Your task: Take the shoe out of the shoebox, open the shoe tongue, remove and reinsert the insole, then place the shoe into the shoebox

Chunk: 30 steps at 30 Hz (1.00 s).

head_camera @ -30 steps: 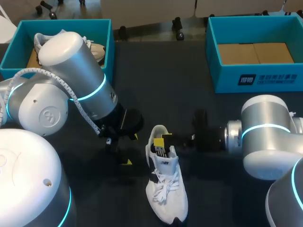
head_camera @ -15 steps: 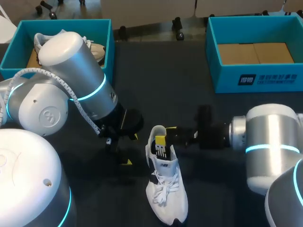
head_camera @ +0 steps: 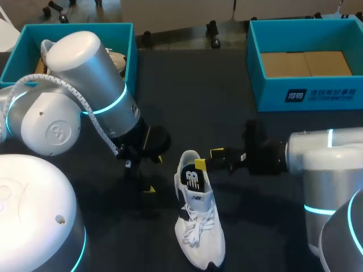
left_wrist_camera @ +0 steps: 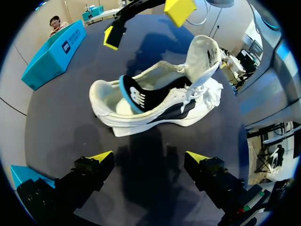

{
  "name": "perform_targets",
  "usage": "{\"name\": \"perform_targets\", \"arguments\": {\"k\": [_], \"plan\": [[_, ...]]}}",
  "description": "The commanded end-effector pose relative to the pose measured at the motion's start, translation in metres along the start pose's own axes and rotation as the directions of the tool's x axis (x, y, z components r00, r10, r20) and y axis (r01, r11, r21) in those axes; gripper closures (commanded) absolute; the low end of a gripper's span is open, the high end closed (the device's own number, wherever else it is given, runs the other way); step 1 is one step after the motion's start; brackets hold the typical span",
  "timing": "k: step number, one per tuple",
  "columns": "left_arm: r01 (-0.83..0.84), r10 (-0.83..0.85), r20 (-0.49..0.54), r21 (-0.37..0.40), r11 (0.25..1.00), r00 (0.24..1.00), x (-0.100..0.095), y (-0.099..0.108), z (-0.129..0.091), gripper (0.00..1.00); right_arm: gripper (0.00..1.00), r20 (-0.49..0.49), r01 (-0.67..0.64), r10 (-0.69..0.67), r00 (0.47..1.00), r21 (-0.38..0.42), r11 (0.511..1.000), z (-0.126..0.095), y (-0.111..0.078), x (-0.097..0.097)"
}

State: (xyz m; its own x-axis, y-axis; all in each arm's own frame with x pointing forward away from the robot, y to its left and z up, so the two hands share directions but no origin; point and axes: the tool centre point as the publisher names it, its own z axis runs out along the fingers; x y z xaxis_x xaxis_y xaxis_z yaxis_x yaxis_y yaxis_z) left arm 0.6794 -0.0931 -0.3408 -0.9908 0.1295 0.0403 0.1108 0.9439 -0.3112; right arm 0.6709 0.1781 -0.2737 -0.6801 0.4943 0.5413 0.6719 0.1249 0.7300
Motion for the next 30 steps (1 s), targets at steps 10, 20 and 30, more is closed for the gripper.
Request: {"name": "perform_targets", "arguments": {"k": [10, 20, 30], "plan": [[0.045, -0.044, 0.033, -0.023, 0.999, 0.998, -0.015, 0.024, -0.031, 0.00, 0.00, 0.032, 0.008, -0.014, 0.999, 0.193, 0.981, -0.005, 0.009, -0.002], [0.049, -0.046, 0.039, -0.062, 0.997, 0.998, -0.015, 0.042, -0.038, 0.00, 0.00, 0.040, -0.094, 0.086, 0.996, 0.489, 0.867, -0.030, 0.028, -0.022], [0.057, -0.052, 0.052, -0.105, 0.993, 0.997, -0.023, 0.060, -0.053, 0.00, 0.00, 0.204, -0.229, 0.127, 0.971, 0.629, 0.743, -0.044, 0.037, -0.018]]}}
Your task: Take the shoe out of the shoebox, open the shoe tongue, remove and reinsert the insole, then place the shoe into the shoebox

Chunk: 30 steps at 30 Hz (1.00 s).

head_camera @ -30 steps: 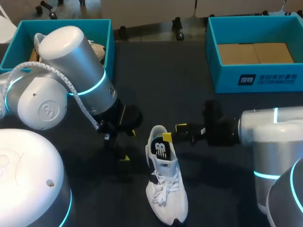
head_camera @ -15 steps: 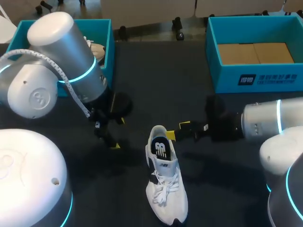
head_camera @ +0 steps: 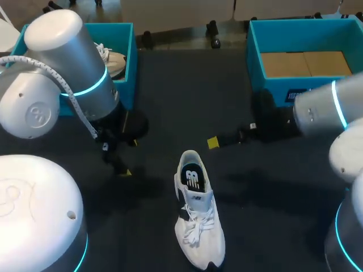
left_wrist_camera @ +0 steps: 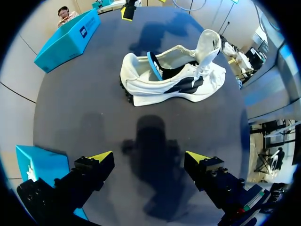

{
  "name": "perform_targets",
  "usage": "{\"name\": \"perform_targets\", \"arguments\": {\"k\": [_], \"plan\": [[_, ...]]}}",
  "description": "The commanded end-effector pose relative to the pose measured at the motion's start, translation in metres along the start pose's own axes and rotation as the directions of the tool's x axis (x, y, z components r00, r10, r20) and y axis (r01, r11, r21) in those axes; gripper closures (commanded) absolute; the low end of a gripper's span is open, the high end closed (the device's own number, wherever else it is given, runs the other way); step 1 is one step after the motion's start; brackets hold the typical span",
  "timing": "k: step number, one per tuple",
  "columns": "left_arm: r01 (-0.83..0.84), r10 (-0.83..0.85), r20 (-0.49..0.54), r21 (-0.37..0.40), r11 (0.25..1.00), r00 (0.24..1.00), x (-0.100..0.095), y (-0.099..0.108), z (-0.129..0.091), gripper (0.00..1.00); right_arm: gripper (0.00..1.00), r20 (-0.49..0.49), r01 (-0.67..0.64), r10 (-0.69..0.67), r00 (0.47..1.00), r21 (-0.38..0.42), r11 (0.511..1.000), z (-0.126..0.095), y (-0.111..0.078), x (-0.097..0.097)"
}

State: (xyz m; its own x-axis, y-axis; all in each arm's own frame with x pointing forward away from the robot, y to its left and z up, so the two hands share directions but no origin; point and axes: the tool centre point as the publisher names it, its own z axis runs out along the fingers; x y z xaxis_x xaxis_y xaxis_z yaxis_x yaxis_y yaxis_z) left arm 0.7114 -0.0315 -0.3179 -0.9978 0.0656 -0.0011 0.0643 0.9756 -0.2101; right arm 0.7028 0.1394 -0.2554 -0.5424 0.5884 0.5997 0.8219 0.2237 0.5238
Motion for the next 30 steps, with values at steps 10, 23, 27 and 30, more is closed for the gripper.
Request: {"name": "perform_targets", "arguments": {"k": [10, 23, 27, 30], "plan": [[0.016, -0.016, 0.014, -0.060, 0.998, 1.000, -0.016, 0.016, -0.018, 0.00, 0.00, 0.292, -0.187, 0.039, 0.956, 0.499, 0.846, -0.015, 0.003, 0.020], [-0.019, 0.018, 0.019, 0.039, 0.999, 1.000, -0.018, 0.023, -0.037, 0.00, 0.00, 0.375, -0.156, -0.053, 0.925, 0.503, 0.850, 0.003, 0.003, 0.036], [-0.048, 0.048, 0.005, 0.087, 0.995, 0.999, -0.022, 0.033, -0.052, 0.00, 0.00, 0.411, -0.148, -0.064, 0.909, 0.462, 0.874, 0.013, -0.007, 0.044], [-0.086, 0.086, -0.002, 0.117, 0.989, 0.996, -0.025, 0.039, -0.061, 0.00, 0.00, 0.443, -0.149, -0.067, 0.894, 0.435, 0.888, 0.021, -0.013, 0.049]]}}
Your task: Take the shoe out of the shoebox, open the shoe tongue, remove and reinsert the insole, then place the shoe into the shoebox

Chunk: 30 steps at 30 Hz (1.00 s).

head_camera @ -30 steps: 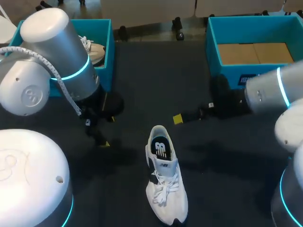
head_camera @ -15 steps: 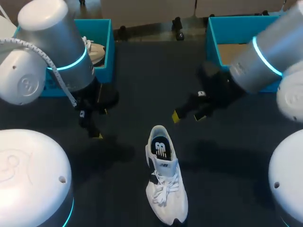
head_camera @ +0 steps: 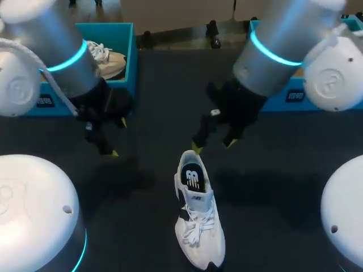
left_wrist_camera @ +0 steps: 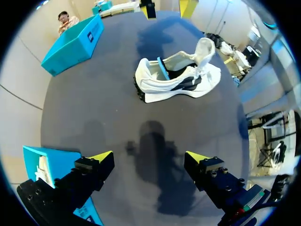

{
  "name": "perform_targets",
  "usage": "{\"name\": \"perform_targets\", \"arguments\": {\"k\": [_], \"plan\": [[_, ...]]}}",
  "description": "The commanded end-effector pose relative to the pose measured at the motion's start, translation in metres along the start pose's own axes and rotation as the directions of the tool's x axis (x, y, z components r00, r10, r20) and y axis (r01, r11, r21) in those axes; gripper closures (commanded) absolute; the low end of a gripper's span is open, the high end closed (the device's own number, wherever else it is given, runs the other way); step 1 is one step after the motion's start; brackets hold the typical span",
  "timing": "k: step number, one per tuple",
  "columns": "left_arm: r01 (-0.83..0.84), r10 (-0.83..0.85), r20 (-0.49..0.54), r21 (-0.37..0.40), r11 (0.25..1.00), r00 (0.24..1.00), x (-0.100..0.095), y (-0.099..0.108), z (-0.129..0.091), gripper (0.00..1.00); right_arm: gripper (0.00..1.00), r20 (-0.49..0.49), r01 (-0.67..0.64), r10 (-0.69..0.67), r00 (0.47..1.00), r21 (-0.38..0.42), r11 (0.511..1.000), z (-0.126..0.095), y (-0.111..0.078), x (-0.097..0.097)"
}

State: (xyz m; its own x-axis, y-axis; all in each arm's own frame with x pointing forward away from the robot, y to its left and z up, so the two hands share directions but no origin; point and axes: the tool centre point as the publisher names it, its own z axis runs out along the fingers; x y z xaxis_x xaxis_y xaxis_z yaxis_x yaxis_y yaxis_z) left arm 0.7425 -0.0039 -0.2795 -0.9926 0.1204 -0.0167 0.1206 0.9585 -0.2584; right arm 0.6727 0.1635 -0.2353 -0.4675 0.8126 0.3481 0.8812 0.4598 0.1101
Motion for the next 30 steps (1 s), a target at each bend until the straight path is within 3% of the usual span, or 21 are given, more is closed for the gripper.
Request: {"name": "perform_targets", "arguments": {"k": [1, 4, 6, 7, 9, 10, 13, 15, 17, 21, 23, 30], "plan": [[-0.055, 0.056, -0.013, 0.083, 0.995, 0.998, 0.004, 0.020, -0.021, 0.00, 0.00, 0.136, -0.019, 0.020, 0.991, -0.010, 1.000, 0.019, 0.004, 0.016], [-0.107, 0.111, -0.028, 0.114, 0.988, 0.993, 0.001, 0.026, -0.030, 0.00, 0.00, 0.164, -0.021, 0.026, 0.986, -0.032, 0.999, 0.024, 0.004, 0.026], [-0.111, 0.114, -0.024, 0.116, 0.987, 0.993, -0.003, 0.030, -0.034, 0.00, 0.37, 0.174, -0.026, 0.032, 0.984, -0.035, 0.999, 0.028, 0.004, 0.030], [-0.122, 0.126, -0.029, 0.116, 0.986, 0.992, -0.004, 0.031, -0.035, 0.00, 0.50, 0.175, -0.022, 0.029, 0.984, -0.042, 0.999, 0.031, 0.004, 0.032], [-0.123, 0.127, -0.029, 0.116, 0.986, 0.991, -0.007, 0.034, -0.038, 0.00, 0.55, 0.191, -0.032, 0.040, 0.981, -0.043, 0.999, 0.036, 0.004, 0.036], [-0.126, 0.130, -0.030, 0.111, 0.986, 0.991, -0.008, 0.036, -0.039, 0.00, 0.65, 0.195, -0.026, 0.036, 0.980, -0.054, 0.998, 0.038, 0.003, 0.037], [-0.148, 0.150, -0.014, 0.088, 0.985, 0.989, -0.011, 0.039, -0.044, 0.00, 0.80, 0.225, -0.040, 0.052, 0.973, -0.060, 0.997, 0.045, 0.002, 0.042], [-0.150, 0.150, -0.001, 0.063, 0.987, 0.989, -0.015, 0.042, -0.048, 0.00, 0.83, 0.255, -0.067, 0.075, 0.964, -0.038, 0.997, 0.050, 0.002, 0.044], [-0.150, 0.150, -0.001, 0.063, 0.987, 0.989, -0.015, 0.042, -0.048, 0.00, 0.98, 0.264, -0.079, 0.088, 0.961, -0.047, 0.996, 0.053, 0.001, 0.045], [-0.150, 0.150, -0.001, 0.063, 0.987, 0.989, -0.015, 0.042, -0.048, 0.00, 1.00, 0.279, -0.135, 0.158, 0.947, -0.100, 0.986, 0.049, -0.006, 0.046], [-0.150, 0.150, -0.001, 0.063, 0.987, 0.989, -0.015, 0.042, -0.048, 0.00, 1.00, 0.278, -0.144, 0.166, 0.946, -0.097, 0.985, 0.040, -0.009, 0.040], [-0.150, 0.150, -0.001, 0.063, 0.987, 0.989, -0.015, 0.042, -0.048, 0.00, 1.00, 0.278, -0.144, 0.166, 0.946, -0.097, 0.985, 0.040, -0.009, 0.040]]}}
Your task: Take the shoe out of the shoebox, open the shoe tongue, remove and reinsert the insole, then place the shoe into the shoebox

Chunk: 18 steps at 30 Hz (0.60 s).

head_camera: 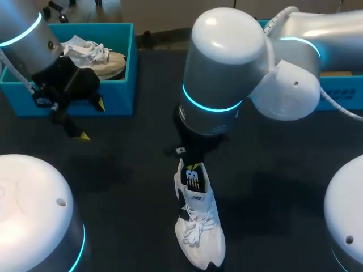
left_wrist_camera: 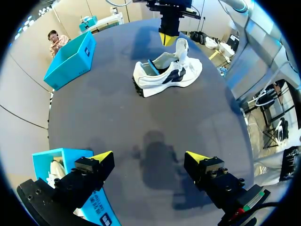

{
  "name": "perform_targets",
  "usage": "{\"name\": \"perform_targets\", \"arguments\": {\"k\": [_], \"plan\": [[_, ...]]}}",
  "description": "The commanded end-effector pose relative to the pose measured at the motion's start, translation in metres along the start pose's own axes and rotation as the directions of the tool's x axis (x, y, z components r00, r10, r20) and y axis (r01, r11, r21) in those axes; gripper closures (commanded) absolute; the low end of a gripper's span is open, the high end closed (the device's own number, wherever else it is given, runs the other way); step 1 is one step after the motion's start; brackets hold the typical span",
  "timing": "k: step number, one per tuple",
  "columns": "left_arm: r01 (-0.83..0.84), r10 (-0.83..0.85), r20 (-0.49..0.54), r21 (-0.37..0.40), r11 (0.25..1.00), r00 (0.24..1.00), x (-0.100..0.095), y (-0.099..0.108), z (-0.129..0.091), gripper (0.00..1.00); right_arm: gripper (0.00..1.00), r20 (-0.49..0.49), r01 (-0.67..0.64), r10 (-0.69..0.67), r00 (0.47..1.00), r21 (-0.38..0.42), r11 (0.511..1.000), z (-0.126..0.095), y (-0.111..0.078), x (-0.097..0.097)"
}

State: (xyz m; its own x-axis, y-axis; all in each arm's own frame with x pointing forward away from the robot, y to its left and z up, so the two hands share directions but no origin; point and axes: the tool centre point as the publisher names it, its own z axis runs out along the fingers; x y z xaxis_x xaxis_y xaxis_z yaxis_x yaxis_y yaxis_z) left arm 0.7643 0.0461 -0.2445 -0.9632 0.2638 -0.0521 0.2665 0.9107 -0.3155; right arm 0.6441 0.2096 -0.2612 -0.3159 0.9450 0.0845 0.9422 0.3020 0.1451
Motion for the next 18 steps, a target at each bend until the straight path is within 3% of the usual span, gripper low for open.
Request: {"name": "perform_targets", "arguments": {"k": [1, 4, 12, 18], "plan": [[0.000, 0.000, 0.002, -0.002, 1.000, 1.000, 0.001, 0.000, -0.001, 0.00, 1.00, -0.005, 0.000, 0.000, 1.000, -0.004, 1.000, -0.003, -0.002, -0.003], [-0.006, 0.006, -0.004, -0.002, 1.000, 1.000, 0.001, -0.001, 0.000, 0.00, 1.00, -0.008, 0.004, -0.004, 1.000, -0.006, 1.000, 0.000, -0.001, -0.002], [-0.001, 0.001, -0.037, 0.007, 1.000, 0.999, -0.013, 0.011, -0.004, 0.00, 1.00, 0.032, -0.001, 0.004, 0.999, -0.084, 0.996, 0.039, -0.005, 0.002], [0.039, -0.040, -0.036, -0.007, 0.999, 0.999, -0.021, 0.018, -0.004, 0.00, 1.00, 0.041, -0.004, 0.009, 0.999, -0.130, 0.992, 0.047, -0.004, -0.002]]}}
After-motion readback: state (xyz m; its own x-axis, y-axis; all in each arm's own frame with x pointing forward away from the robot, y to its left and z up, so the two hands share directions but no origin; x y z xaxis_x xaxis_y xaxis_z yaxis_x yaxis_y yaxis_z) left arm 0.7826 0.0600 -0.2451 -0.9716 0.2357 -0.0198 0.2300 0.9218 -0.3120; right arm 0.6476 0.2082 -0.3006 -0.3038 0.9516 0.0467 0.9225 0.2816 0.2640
